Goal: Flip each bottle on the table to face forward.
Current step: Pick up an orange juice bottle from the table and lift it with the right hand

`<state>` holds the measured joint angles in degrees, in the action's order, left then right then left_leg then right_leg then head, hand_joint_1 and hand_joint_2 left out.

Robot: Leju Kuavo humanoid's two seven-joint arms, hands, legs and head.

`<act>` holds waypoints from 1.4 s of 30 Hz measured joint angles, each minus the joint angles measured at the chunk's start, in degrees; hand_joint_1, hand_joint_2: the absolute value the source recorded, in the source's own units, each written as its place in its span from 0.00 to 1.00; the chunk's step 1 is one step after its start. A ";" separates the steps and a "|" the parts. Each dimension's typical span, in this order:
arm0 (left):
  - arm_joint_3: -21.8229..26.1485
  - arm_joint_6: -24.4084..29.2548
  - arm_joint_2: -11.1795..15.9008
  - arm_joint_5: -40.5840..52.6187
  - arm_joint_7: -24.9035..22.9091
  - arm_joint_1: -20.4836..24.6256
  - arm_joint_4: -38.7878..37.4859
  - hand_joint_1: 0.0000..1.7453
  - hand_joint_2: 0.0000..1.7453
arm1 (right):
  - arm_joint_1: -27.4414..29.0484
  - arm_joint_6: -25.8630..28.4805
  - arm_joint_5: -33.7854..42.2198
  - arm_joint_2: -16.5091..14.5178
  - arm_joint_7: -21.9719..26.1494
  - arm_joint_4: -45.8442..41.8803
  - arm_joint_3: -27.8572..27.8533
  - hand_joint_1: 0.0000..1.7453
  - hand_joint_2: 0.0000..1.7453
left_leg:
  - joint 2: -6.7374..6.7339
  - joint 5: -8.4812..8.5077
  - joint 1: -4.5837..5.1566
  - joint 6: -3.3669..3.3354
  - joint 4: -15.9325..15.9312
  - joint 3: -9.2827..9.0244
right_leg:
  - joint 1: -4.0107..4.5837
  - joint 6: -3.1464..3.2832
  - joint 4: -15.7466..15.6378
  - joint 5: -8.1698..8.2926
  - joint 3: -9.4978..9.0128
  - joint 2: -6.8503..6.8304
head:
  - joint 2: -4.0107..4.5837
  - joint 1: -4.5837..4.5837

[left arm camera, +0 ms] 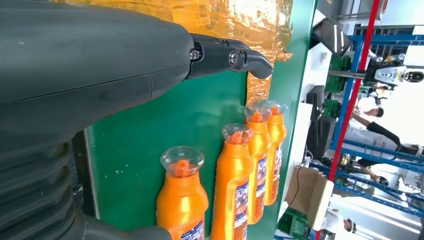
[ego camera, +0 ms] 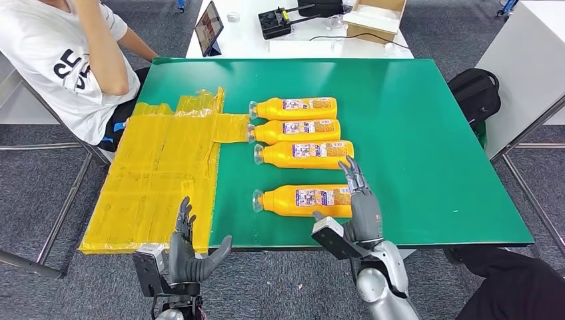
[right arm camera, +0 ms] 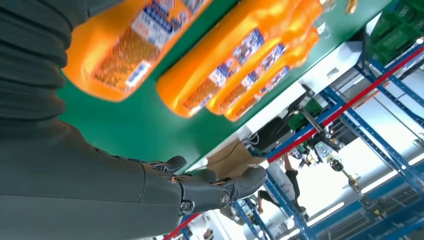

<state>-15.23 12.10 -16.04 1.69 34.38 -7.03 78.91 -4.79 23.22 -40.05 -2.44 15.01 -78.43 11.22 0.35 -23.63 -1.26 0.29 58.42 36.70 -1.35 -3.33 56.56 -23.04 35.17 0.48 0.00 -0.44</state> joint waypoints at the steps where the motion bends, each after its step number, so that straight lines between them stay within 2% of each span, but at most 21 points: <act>1: -0.01 -0.12 0.00 0.06 -0.10 0.05 -0.06 0.00 1.00 | -0.34 -0.28 -0.52 0.29 -0.63 0.05 -0.06 0.00 1.00 | 0.00 -0.01 0.00 0.01 0.00 0.00 | 0.00 0.01 0.00 -0.01 0.01 0.00 | 0.00 0.00; 6: 0.06 -1.53 -0.03 0.92 -1.04 0.19 -0.13 0.00 1.00 | -3.25 -5.06 -4.85 2.39 -7.18 1.72 -0.07 0.00 1.00 | 0.00 -0.05 0.01 -0.01 0.00 0.04 | -0.01 0.01 0.00 -0.03 0.02 0.00 | 0.00 0.00; 11: 0.31 -2.60 -0.27 1.68 -1.31 0.18 -0.59 0.00 1.00 | -5.47 -10.13 -7.41 4.06 -10.61 4.77 0.61 0.00 1.00 | 0.03 -0.04 0.02 -0.02 0.00 0.06 | -0.02 0.00 0.00 -0.02 0.00 -0.02 | 0.00 0.00; 18: 0.67 -3.62 -0.53 2.34 -1.62 0.36 -1.50 0.00 1.00 | -8.51 -15.08 -8.27 5.49 -11.95 9.82 2.84 0.00 1.00 | 0.00 -0.04 0.01 -0.02 0.00 0.07 | 0.00 0.00 0.00 -0.02 0.02 -0.01 | 0.00 0.01; 27: 0.78 -4.43 -0.66 2.96 -1.98 1.39 -3.49 0.00 1.00 | -15.96 -21.41 -3.97 6.33 -9.36 20.37 6.99 0.00 1.00 | 0.01 -0.01 0.01 -0.04 0.00 0.07 | -0.01 0.00 0.00 -0.01 0.02 -0.01 | 0.00 0.00; 33: 0.84 -4.41 -0.66 3.01 -2.18 1.69 -4.30 0.00 1.00 | -19.19 -21.49 -3.65 6.81 -8.80 24.38 9.26 0.00 1.00 | 0.01 -0.02 0.01 -0.04 0.00 0.06 | -0.01 0.00 0.00 -0.01 0.02 -0.01 | 0.00 0.01; 42: 1.18 -4.09 -0.66 3.08 -2.40 1.68 -5.03 0.00 1.00 | -21.85 -20.96 -3.57 9.00 -10.93 27.77 11.50 0.00 1.00 | 0.03 -0.02 0.02 -0.04 0.00 0.06 | -0.01 -0.01 0.00 -0.01 0.01 -0.02 | 0.00 0.01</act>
<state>-14.05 8.02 -16.70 4.78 31.98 -5.35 73.88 -26.64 2.26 -43.63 6.57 4.08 -50.65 22.71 0.38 -23.65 -1.24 0.25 58.42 36.76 -1.36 -3.33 56.57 -23.05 35.18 0.46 0.00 -0.44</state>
